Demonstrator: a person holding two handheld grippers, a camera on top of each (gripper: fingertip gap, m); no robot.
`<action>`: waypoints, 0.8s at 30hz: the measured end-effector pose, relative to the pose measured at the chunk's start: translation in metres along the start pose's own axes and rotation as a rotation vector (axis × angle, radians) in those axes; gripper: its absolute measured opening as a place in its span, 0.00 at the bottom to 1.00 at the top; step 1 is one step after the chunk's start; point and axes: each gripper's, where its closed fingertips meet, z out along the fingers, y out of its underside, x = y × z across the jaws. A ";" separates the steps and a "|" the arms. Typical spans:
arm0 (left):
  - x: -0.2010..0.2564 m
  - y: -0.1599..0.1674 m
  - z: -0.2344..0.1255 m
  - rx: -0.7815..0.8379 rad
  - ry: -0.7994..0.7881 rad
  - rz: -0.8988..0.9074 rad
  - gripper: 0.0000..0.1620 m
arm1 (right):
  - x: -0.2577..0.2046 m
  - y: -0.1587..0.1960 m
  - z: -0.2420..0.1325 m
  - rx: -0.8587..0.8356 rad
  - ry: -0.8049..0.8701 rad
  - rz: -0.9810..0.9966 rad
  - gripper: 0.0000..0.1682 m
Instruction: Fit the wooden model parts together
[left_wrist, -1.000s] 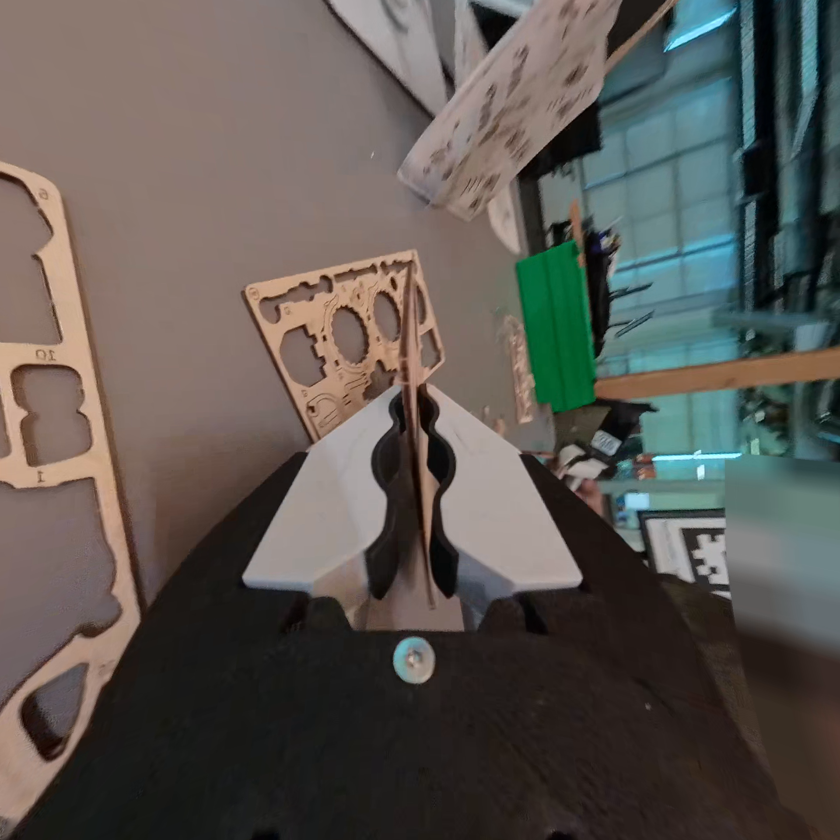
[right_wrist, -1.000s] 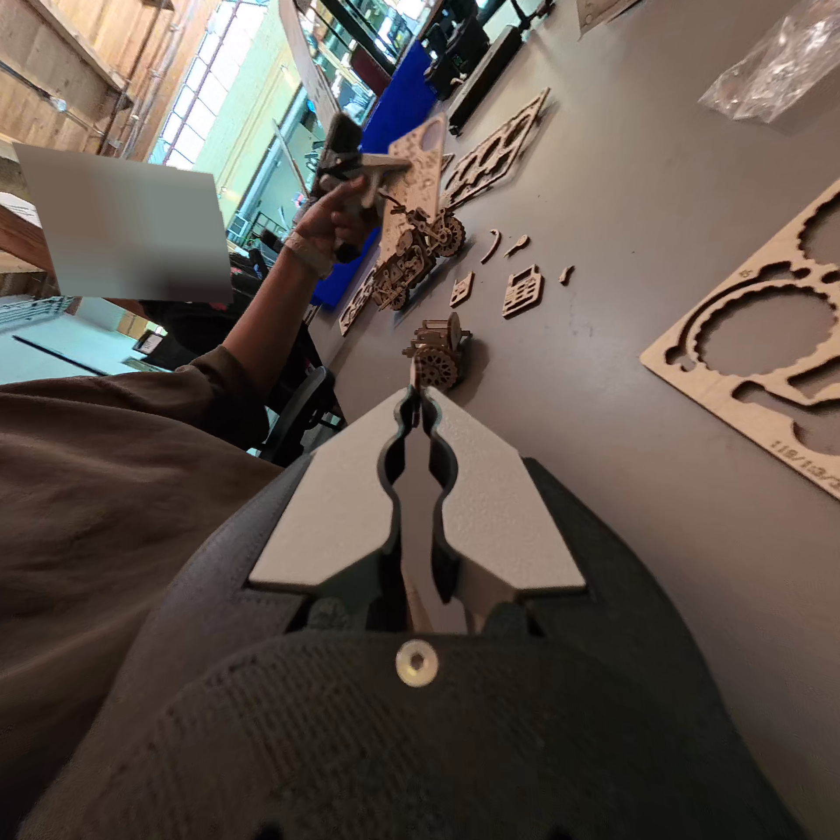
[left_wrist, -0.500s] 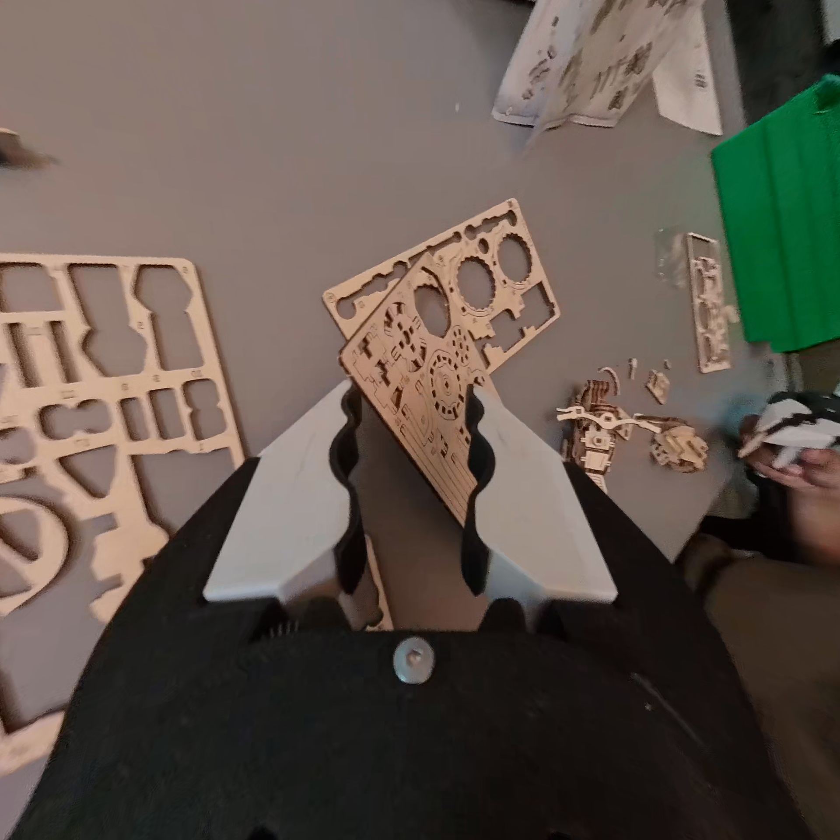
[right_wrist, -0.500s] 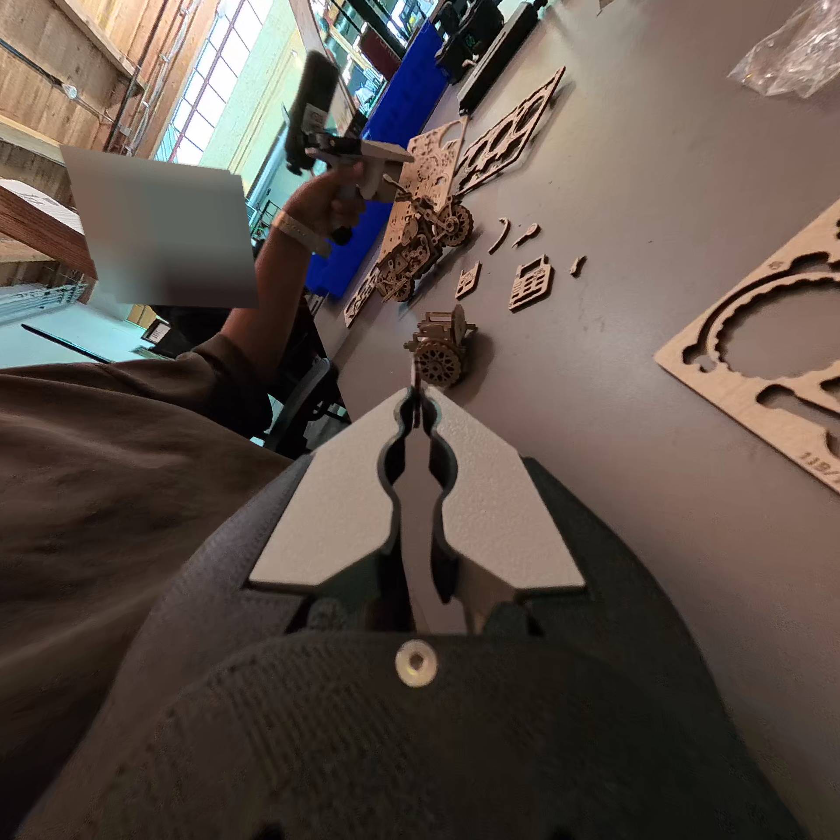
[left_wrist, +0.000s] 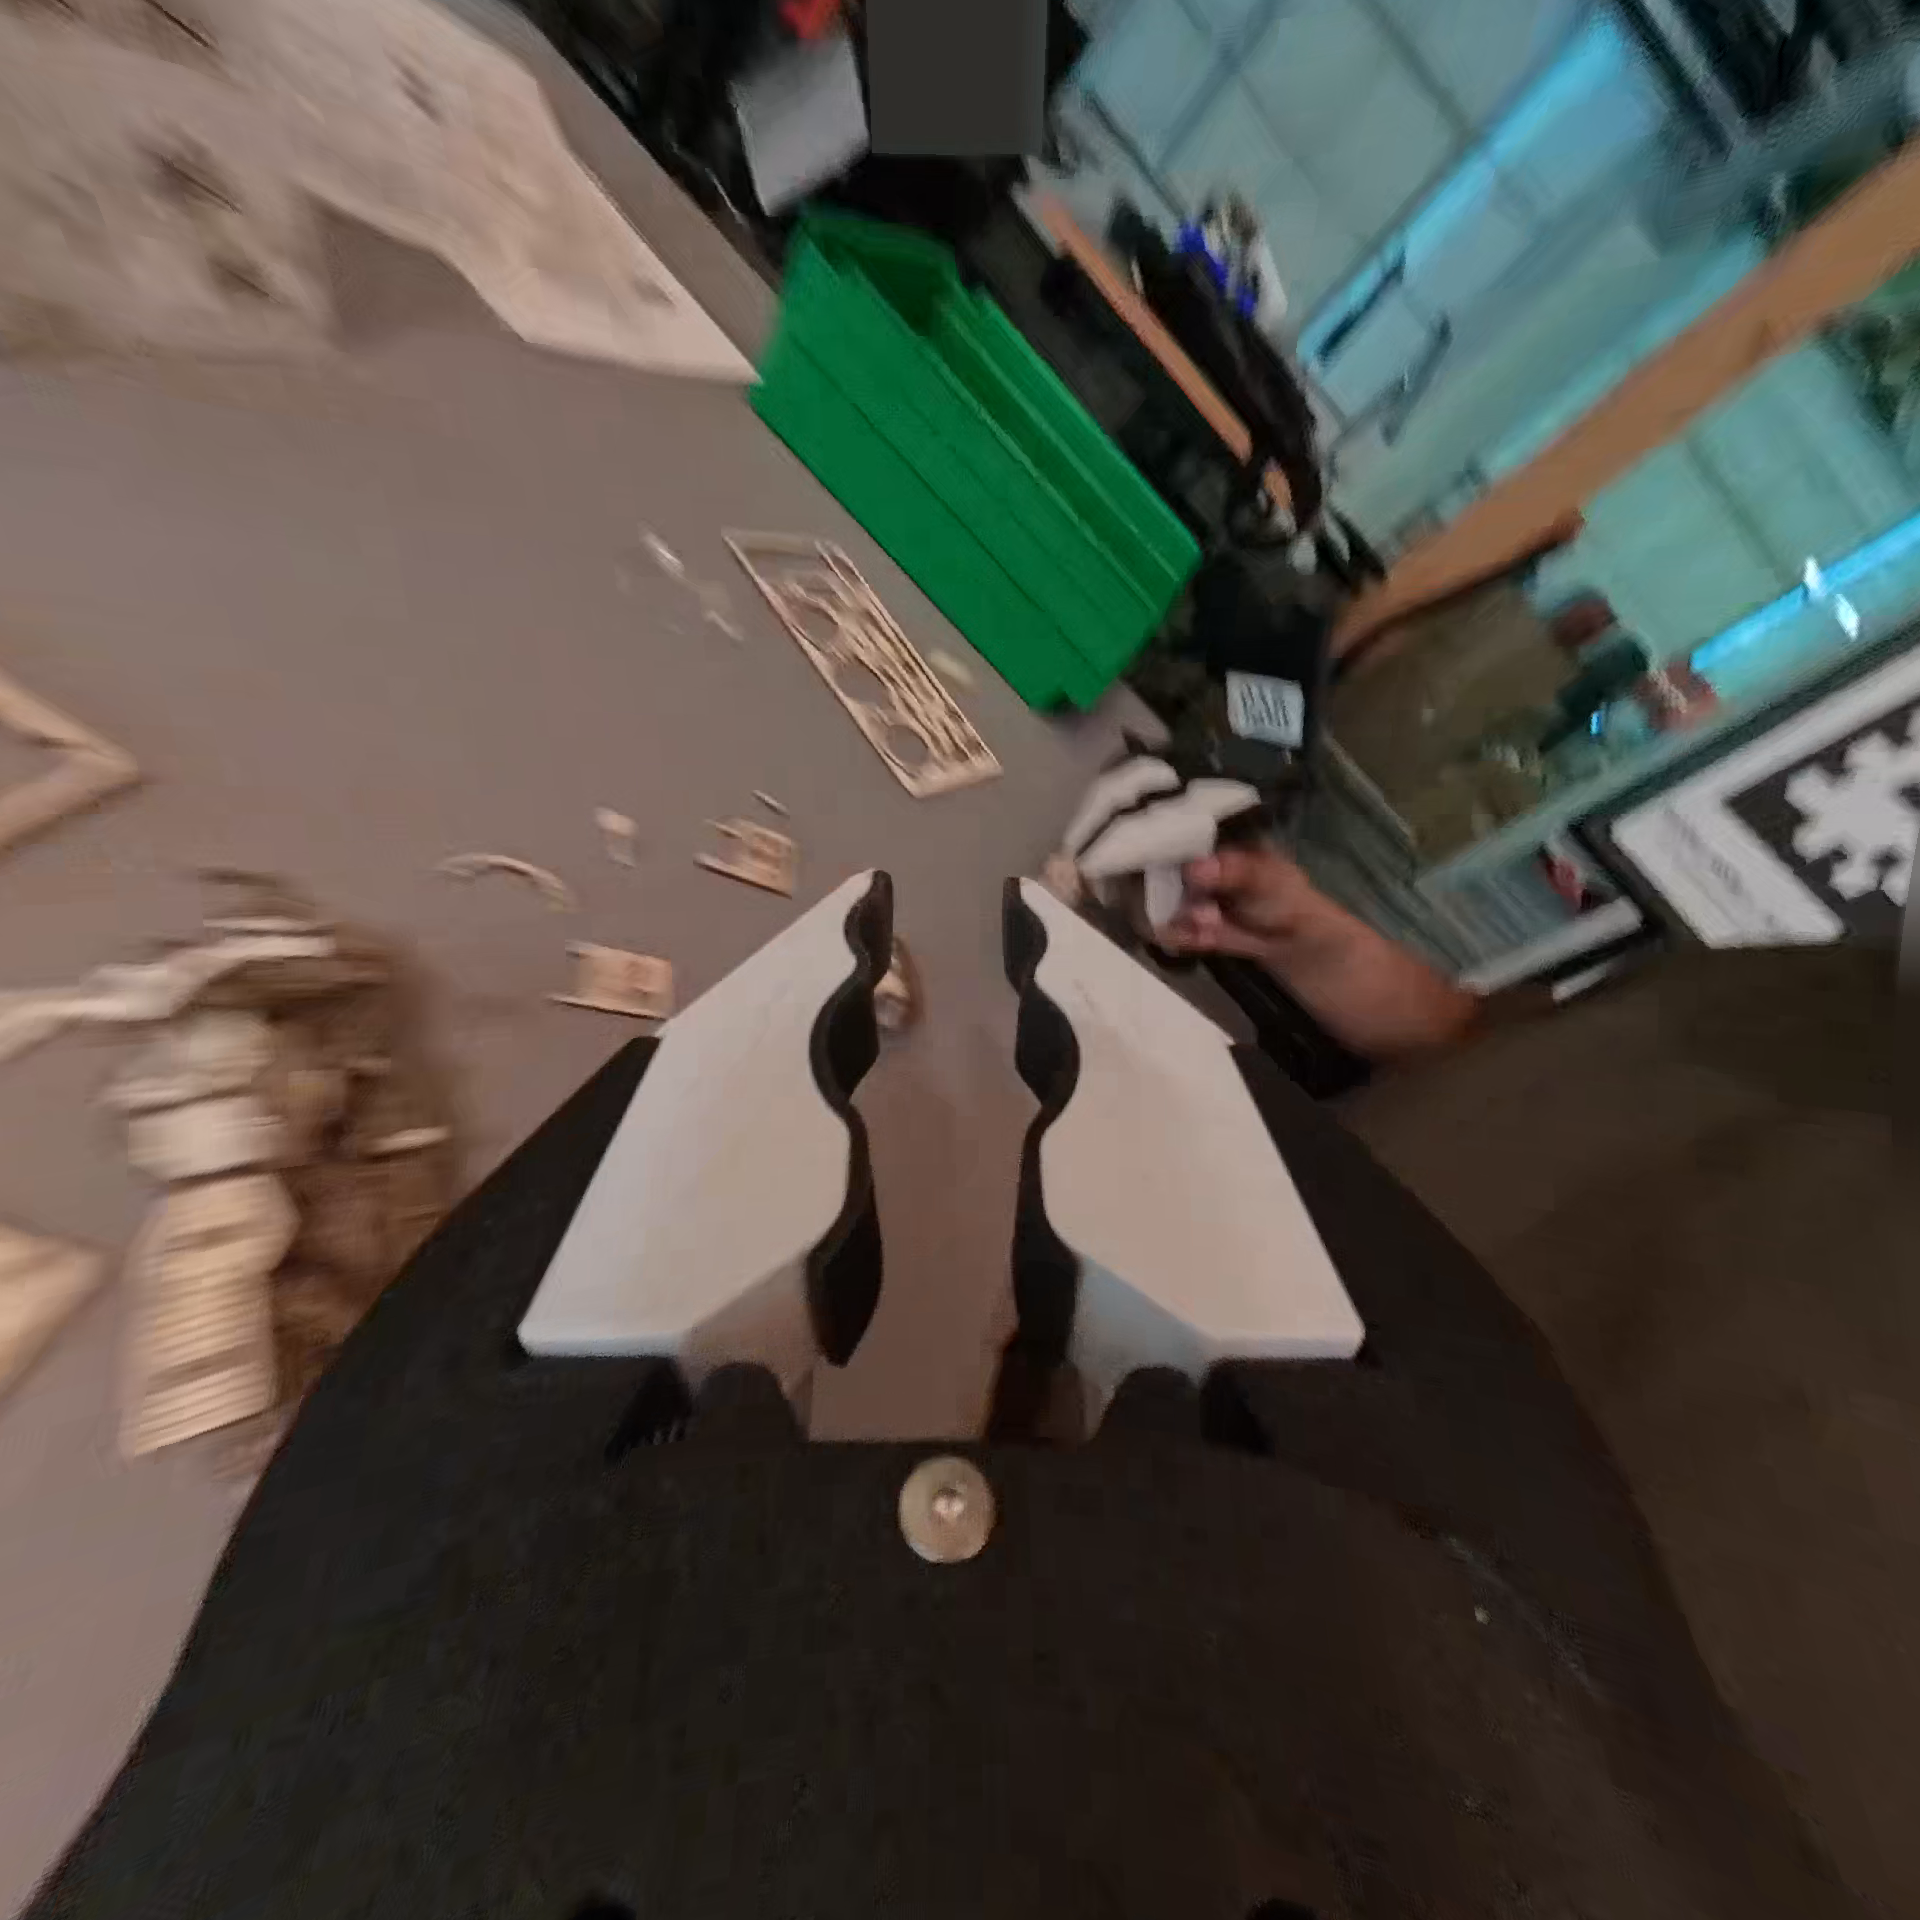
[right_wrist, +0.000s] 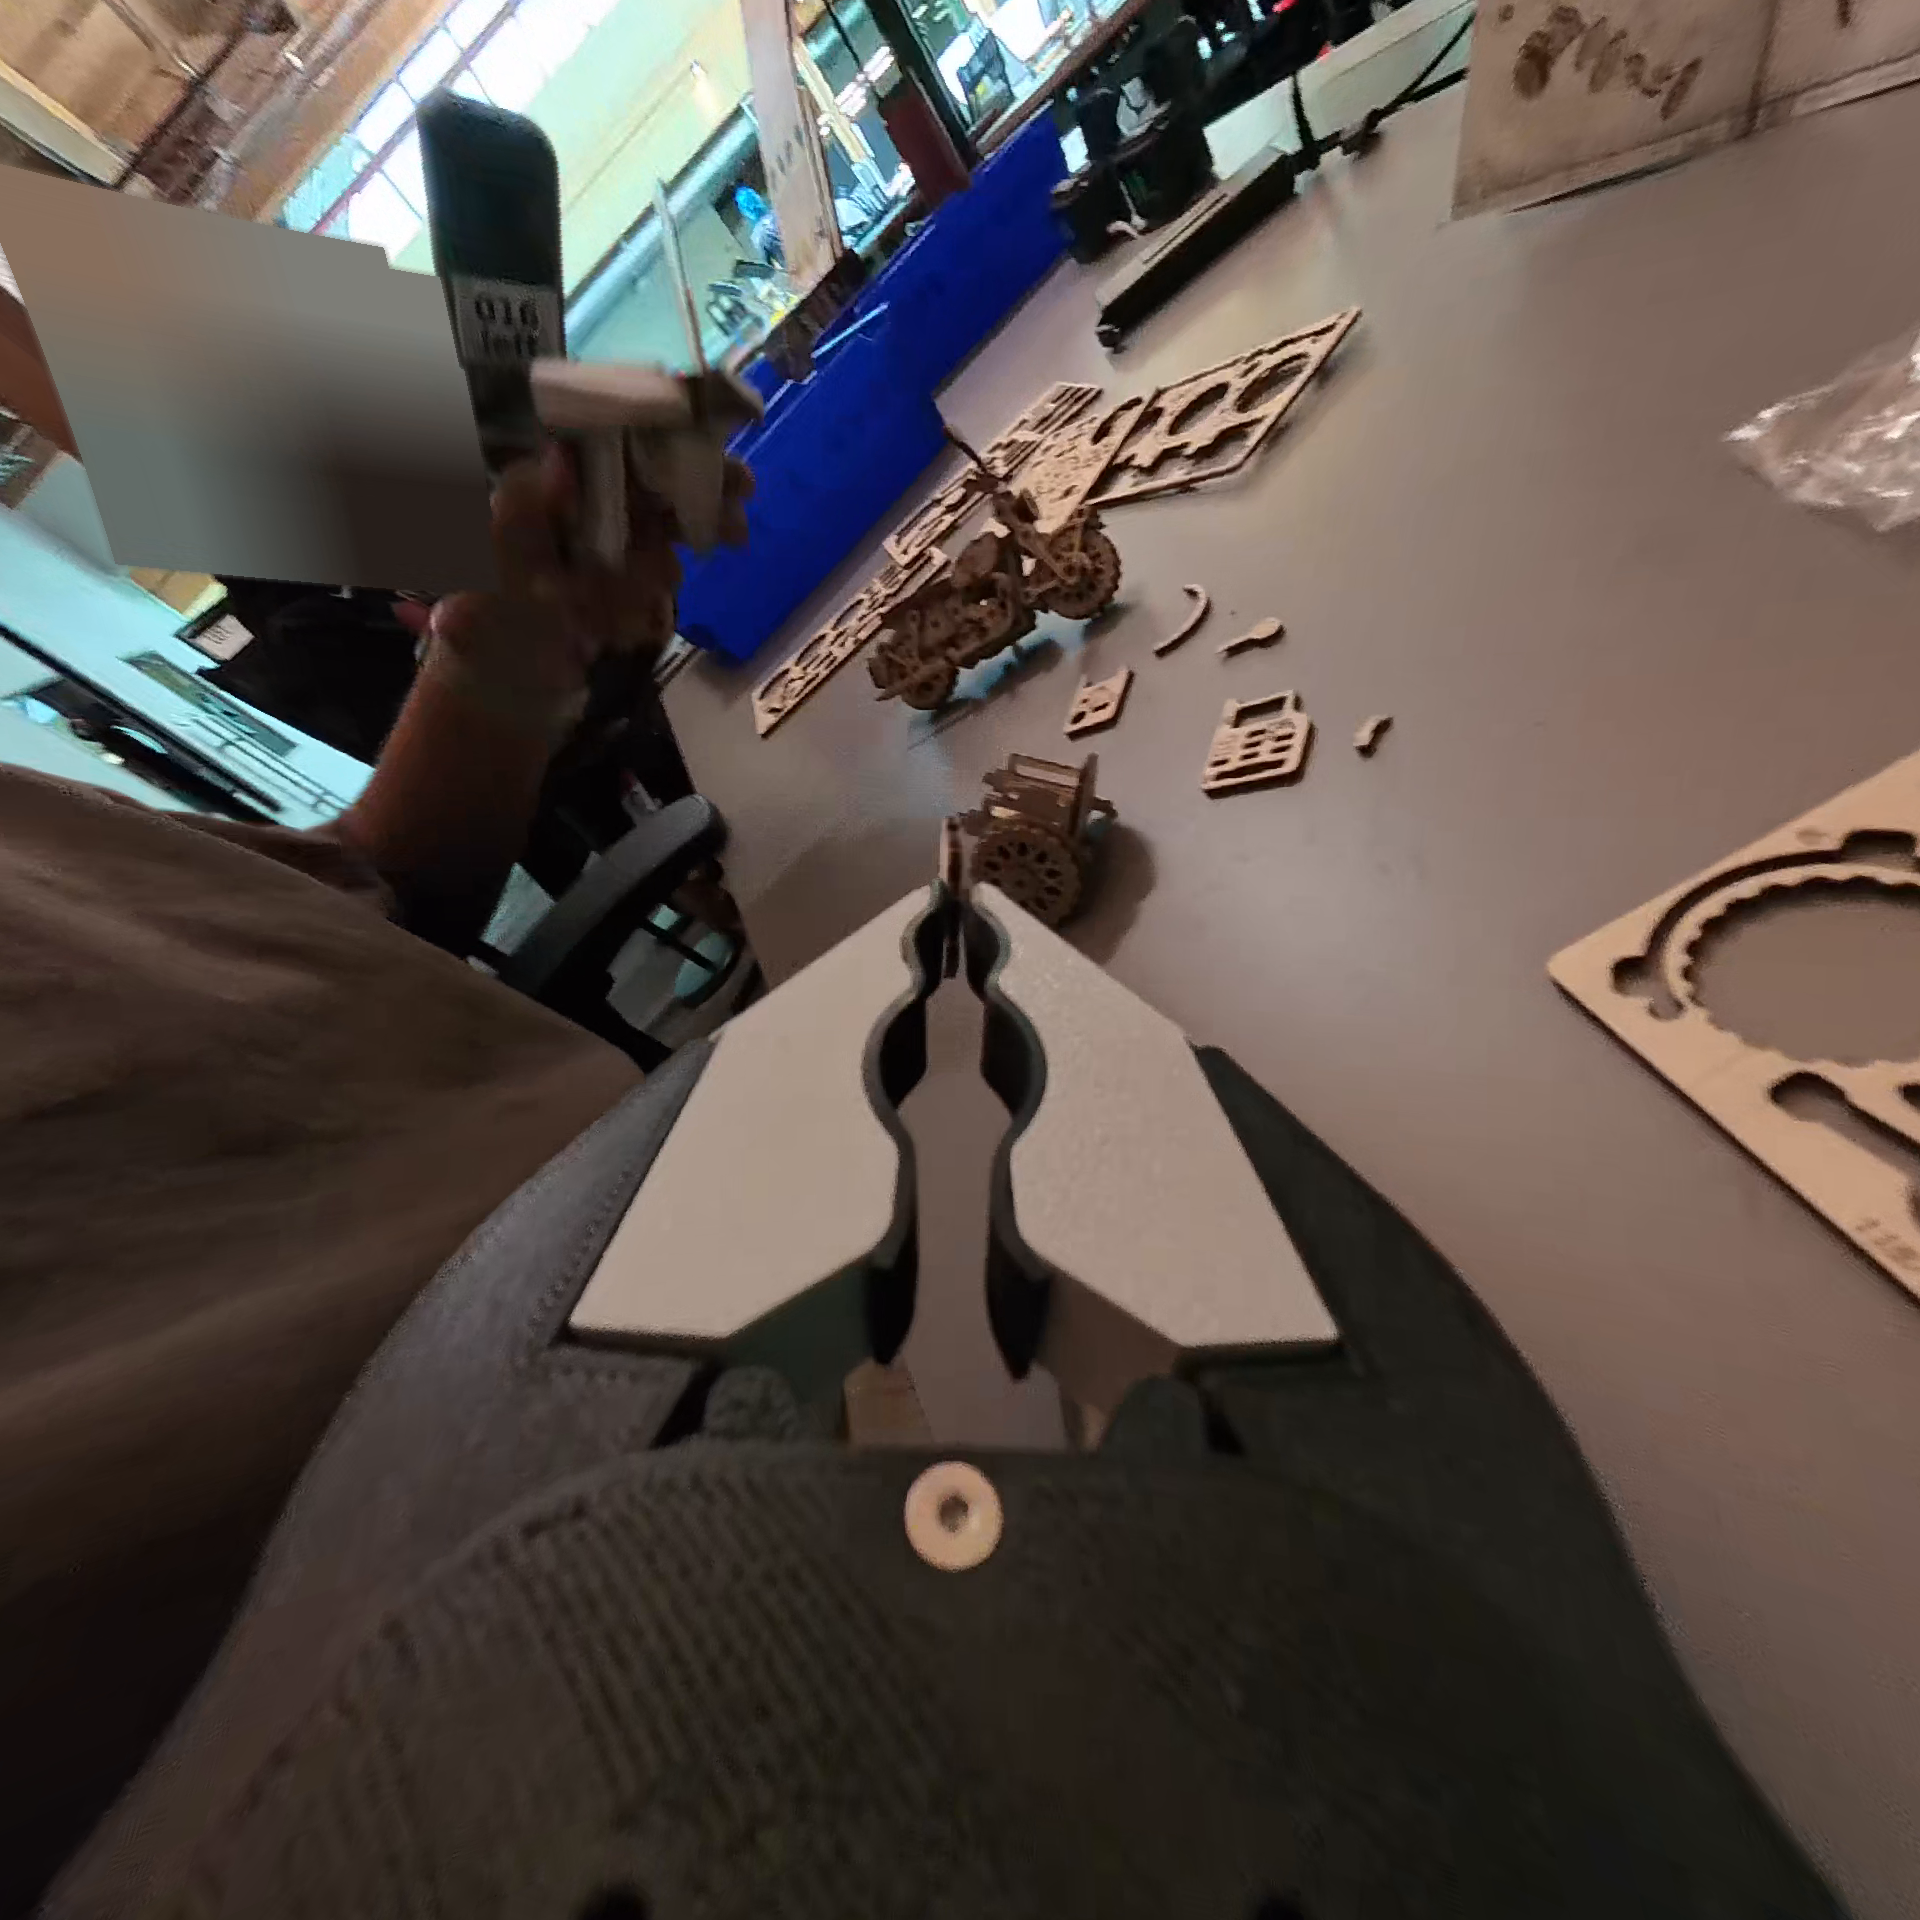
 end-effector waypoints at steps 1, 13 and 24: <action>0.017 0.019 0.019 -0.037 0.021 0.029 0.11 | -0.003 0.001 0.002 -0.004 -0.015 0.006 0.00; 0.035 0.106 0.091 -0.074 0.069 0.058 0.18 | -0.044 0.032 0.026 -0.126 -0.104 -0.115 0.00; 0.044 0.107 0.091 -0.034 0.143 0.062 0.02 | -0.042 0.034 0.030 -0.131 -0.132 -0.088 0.00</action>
